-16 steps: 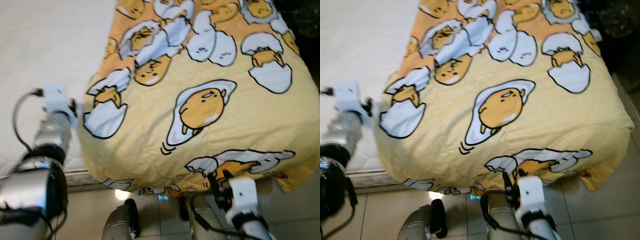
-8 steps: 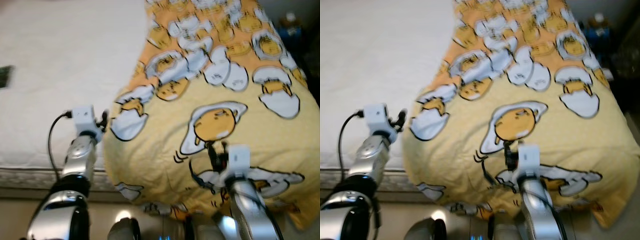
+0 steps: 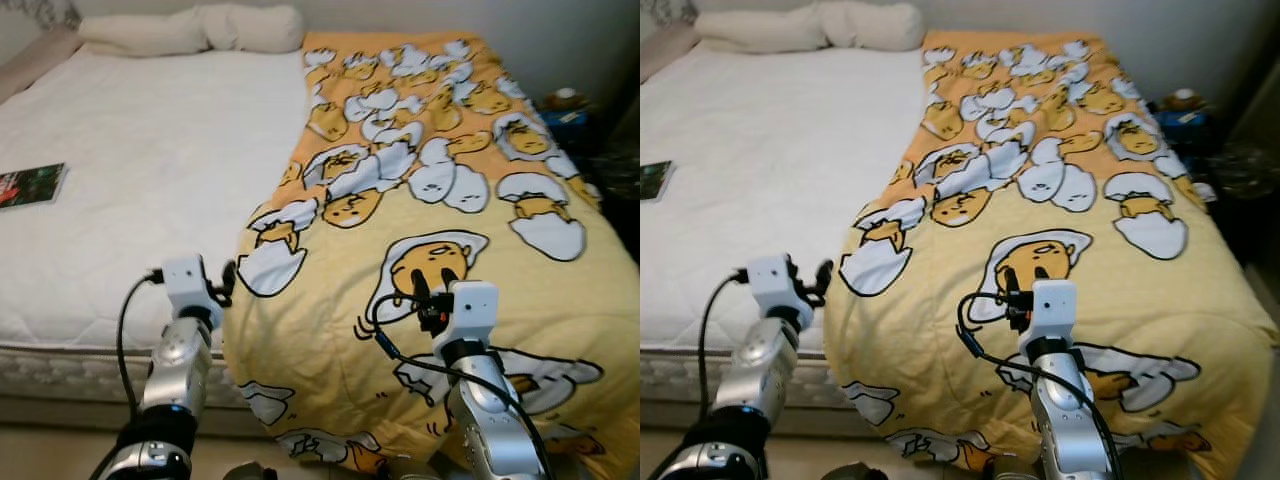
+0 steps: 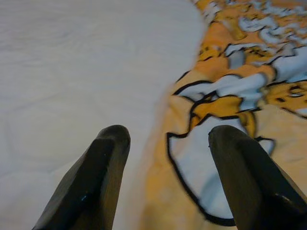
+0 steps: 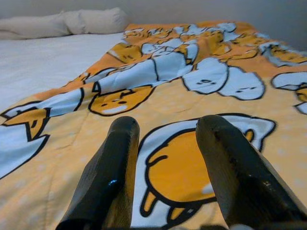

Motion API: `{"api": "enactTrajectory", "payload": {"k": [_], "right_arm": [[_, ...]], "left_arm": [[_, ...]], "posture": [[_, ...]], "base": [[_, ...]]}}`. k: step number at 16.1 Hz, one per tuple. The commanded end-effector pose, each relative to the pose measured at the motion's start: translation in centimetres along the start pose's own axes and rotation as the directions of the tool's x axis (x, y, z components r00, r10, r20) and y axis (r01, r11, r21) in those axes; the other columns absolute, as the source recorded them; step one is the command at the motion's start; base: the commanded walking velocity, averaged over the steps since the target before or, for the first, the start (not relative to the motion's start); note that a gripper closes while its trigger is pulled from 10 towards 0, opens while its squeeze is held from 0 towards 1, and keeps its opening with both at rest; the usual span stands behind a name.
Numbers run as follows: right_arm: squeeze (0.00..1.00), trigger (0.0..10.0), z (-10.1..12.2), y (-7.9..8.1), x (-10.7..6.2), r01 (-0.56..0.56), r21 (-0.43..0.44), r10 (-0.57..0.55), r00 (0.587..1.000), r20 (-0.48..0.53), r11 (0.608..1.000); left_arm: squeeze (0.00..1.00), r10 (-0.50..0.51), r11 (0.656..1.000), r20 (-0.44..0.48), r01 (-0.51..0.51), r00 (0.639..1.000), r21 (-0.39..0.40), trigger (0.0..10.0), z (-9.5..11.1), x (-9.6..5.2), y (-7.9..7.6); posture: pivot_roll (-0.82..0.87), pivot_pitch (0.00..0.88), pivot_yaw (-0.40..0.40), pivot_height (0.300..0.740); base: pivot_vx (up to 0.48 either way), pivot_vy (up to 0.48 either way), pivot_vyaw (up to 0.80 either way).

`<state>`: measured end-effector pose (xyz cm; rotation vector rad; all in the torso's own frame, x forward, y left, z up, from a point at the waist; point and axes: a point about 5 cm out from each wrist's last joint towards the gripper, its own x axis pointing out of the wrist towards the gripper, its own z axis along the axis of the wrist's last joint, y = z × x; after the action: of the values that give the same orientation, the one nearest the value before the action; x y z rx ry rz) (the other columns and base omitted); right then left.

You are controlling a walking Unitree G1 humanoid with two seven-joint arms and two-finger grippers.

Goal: Clean up the room

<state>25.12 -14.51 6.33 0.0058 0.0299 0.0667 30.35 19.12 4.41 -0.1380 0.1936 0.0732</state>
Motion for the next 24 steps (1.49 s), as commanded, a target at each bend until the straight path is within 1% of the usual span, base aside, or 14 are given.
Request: {"api": "enactTrajectory", "payload": {"k": [1, 12, 13, 14, 16, 18, 20, 22, 23, 24], "right_arm": [[0.00, 10.0, 0.0, 0.0, 0.0, 0.002, 0.000, -0.002, 1.000, 0.005, 1.000], [0.00, 10.0, 0.0, 0.0, 0.0, 0.002, 0.000, -0.002, 1.000, 0.005, 1.000], [0.00, 10.0, -0.5, -0.1, 1.4, -0.006, 0.023, 0.006, 1.000, -0.021, 1.000], [0.00, 10.0, -0.6, -0.3, 2.0, -0.009, 0.034, 0.010, 0.999, -0.037, 0.999], [0.00, 10.0, -0.6, -0.3, 1.9, -0.016, 0.032, 0.017, 0.999, -0.041, 0.999], [0.00, 10.0, -0.6, 0.0, 2.0, -0.025, 0.027, 0.026, 0.999, -0.039, 0.999], [0.00, 10.0, -0.8, 0.0, 2.3, -0.031, 0.031, 0.033, 0.999, -0.037, 0.999], [0.00, 10.0, -1.0, -0.1, 2.4, -0.025, 0.048, 0.028, 0.998, -0.051, 0.999], [0.00, 10.0, -1.1, -0.2, 2.4, -0.009, 0.072, 0.013, 0.998, -0.058, 0.997], [0.00, 10.0, -1.1, -0.5, 2.5, 0.016, 0.102, -0.009, 0.998, -0.061, 0.995]], "left_arm": [[0.00, -0.009, 1.000, 0.017, 0.009, 1.000, 0.006, 10.0, 0.5, 0.2, -0.2], [0.00, -0.009, 1.000, 0.017, 0.009, 1.000, 0.006, 10.0, 0.5, 0.2, -0.2], [0.00, -0.123, 0.990, 0.043, 0.120, 0.991, 0.073, 10.0, 1.4, 0.4, -2.7], [0.00, -0.144, 0.986, 0.049, 0.139, 0.988, 0.087, 10.0, 1.9, 0.9, -3.3], [0.00, -0.145, 0.985, 0.048, 0.140, 0.988, 0.098, 10.0, 1.8, 0.8, -3.3], [0.00, -0.142, 0.984, 0.041, 0.137, 0.989, 0.116, 10.0, 1.7, 0.7, -3.2], [0.00, -0.144, 0.984, 0.038, 0.139, 0.989, 0.114, 10.0, 1.7, 0.6, -3.3], [0.00, -0.159, 0.981, 0.031, 0.154, 0.987, 0.121, 10.0, 1.5, 0.6, -3.6], [0.00, -0.158, 0.981, 0.014, 0.156, 0.987, 0.116, 10.0, 1.4, 0.7, -3.6], [0.00, -0.152, 0.984, -0.002, 0.151, 0.988, 0.090, 10.0, 1.1, 0.8, -3.5]], "posture": [[-0.12, 0.000, 0.059, 0.740], [-0.12, 0.000, 0.059, 0.740], [-0.11, 0.006, 0.027, 0.740], [-0.10, 0.007, 0.022, 0.740], [-0.10, 0.011, 0.014, 0.740], [-0.09, 0.012, 0.011, 0.740], [-0.09, 0.013, 0.012, 0.740], [-0.09, 0.013, 0.012, 0.740], [-0.09, 0.009, 0.014, 0.740], [-0.09, 0.006, 0.017, 0.740]], "base": [[0.000, 0.000, 0.00], [0.000, 0.000, 0.00], [0.000, 0.000, 0.00], [0.000, 0.000, 0.00], [0.000, 0.000, 0.00], [0.000, 0.000, 0.78], [0.000, 0.000, 0.76], [0.000, 0.000, 0.73], [0.000, 0.000, 0.71], [0.000, 0.000, 0.68]]}}
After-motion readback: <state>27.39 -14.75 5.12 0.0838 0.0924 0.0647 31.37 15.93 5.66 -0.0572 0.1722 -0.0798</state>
